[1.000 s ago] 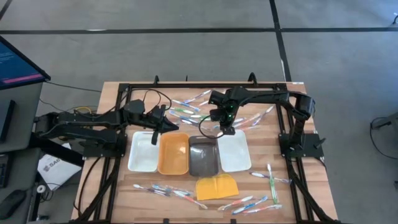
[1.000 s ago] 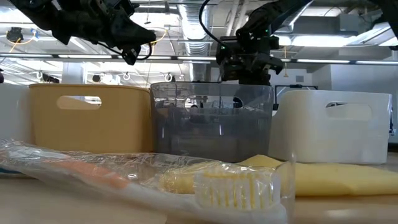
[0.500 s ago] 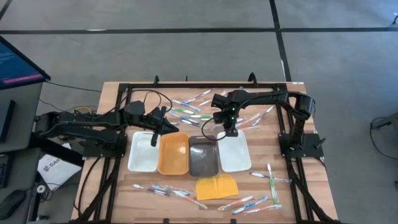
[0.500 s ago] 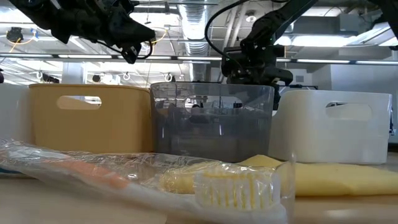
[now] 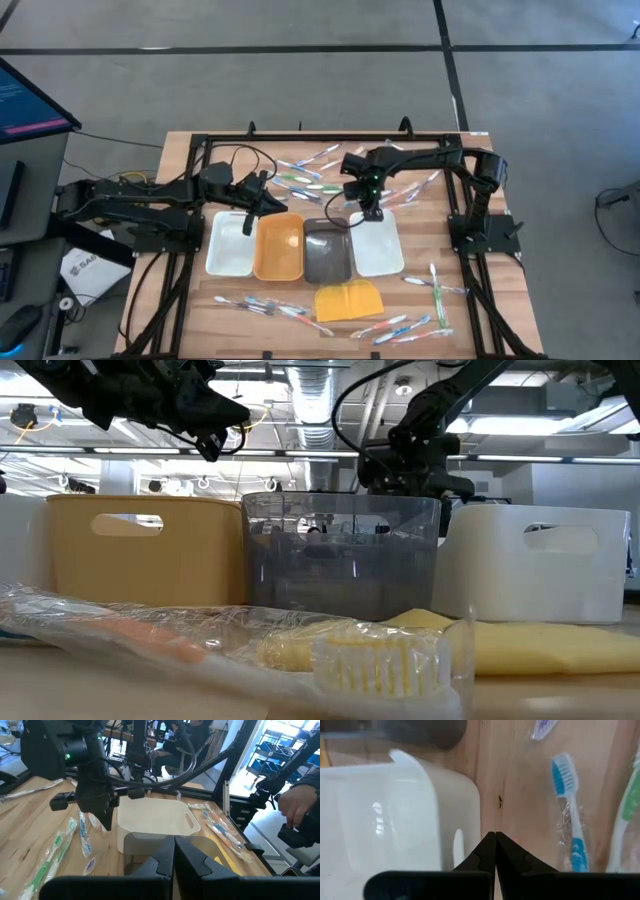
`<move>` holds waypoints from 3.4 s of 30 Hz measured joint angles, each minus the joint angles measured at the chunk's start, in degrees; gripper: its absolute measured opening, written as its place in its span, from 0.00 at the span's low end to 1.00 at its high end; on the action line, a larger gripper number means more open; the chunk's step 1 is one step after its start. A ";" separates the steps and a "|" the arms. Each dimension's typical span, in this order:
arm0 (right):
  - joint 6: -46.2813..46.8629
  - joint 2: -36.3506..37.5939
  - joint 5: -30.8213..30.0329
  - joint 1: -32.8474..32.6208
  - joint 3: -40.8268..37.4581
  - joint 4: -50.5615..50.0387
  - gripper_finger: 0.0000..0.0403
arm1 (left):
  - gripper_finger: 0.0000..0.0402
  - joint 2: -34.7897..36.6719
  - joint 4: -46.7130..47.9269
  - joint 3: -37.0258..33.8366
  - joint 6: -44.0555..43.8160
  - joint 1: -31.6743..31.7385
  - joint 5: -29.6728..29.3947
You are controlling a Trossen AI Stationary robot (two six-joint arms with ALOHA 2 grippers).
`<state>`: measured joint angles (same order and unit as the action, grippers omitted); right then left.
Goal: Pick & Place Toothbrushes
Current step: Adjust the orange toothbrushes
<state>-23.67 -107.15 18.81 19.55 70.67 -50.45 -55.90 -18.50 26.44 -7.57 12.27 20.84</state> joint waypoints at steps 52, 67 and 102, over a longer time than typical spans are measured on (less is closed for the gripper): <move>1.67 -0.13 -3.28 1.22 -5.38 2.90 0.00 | 0.01 0.00 -0.61 0.02 0.02 0.00 0.00; 2.28 -0.09 -4.31 1.09 -5.27 2.46 0.00 | 0.01 0.00 -0.69 0.02 0.00 0.00 0.00; 3.59 1.61 -15.29 5.41 -0.41 -0.47 0.00 | 0.01 0.00 -1.54 0.02 -1.00 0.00 0.02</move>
<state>-20.08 -105.55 3.51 24.96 70.26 -50.91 -55.90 -20.04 26.46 -8.57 12.27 20.86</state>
